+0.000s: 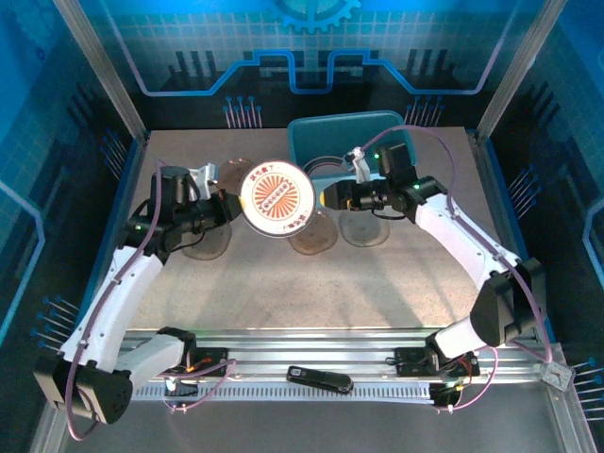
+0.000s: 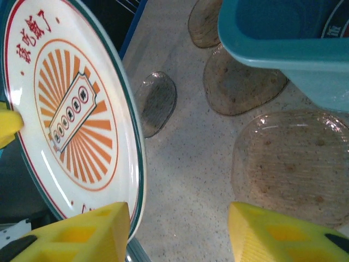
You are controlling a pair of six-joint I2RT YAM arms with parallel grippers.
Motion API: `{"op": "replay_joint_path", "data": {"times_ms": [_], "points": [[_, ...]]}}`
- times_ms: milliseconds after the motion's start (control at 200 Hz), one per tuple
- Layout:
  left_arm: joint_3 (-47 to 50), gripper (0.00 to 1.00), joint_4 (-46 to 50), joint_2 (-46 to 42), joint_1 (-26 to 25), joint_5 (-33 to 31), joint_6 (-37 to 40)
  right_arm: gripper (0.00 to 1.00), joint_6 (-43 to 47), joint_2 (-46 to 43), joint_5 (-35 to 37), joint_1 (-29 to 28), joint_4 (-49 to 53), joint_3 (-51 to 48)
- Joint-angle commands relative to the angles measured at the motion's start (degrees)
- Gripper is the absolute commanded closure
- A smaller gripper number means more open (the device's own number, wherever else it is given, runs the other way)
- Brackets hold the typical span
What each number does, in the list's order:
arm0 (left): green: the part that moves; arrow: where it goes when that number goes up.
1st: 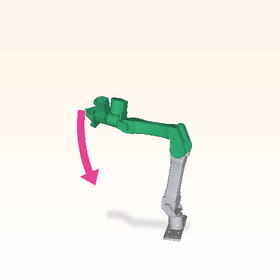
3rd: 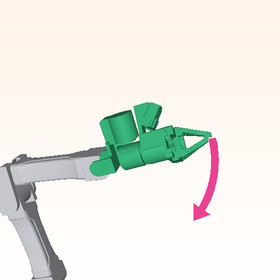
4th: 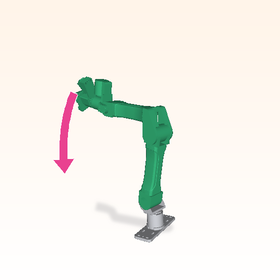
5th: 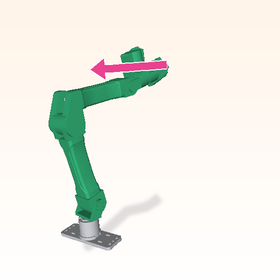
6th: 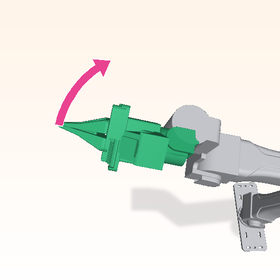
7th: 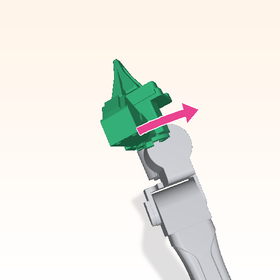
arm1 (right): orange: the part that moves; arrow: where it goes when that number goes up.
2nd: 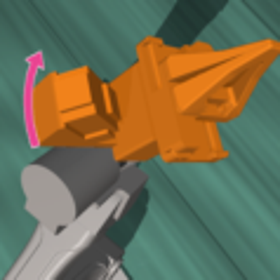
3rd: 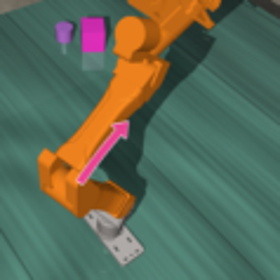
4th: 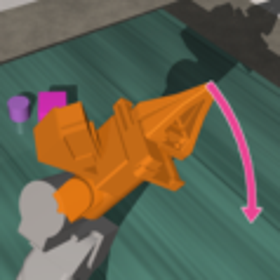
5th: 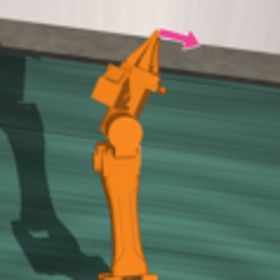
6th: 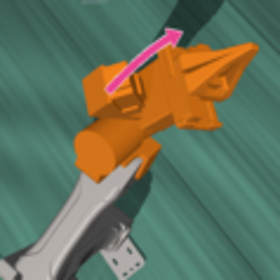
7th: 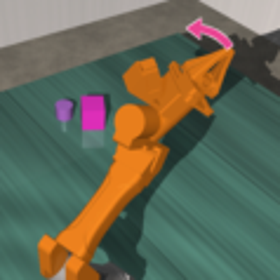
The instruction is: Place the plates into the plastic bin on the countertop
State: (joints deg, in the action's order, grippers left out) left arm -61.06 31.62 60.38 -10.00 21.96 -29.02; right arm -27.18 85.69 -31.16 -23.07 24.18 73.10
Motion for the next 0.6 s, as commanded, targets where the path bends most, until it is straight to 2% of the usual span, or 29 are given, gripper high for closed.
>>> {"op": "replay_joint_path", "data": {"times_ms": [0,385,595], "points": [[-2.4,1.00,-3.6,0.5,-0.5,2.9,-0.7,0.51,-3.3,0.9,-2.1,-0.6,-6.2,0.9],[-2.5,1.00,-5.6,1.9,-0.9,3.4,-1.3,0.57,-4.9,4.1,-4.2,-0.7,-8.6,1.3],[-2.6,1.00,-5.8,2.5,-1.1,3.6,-1.3,0.66,-6.3,4.8,-5.9,-0.8,-11.0,0.9]]}}
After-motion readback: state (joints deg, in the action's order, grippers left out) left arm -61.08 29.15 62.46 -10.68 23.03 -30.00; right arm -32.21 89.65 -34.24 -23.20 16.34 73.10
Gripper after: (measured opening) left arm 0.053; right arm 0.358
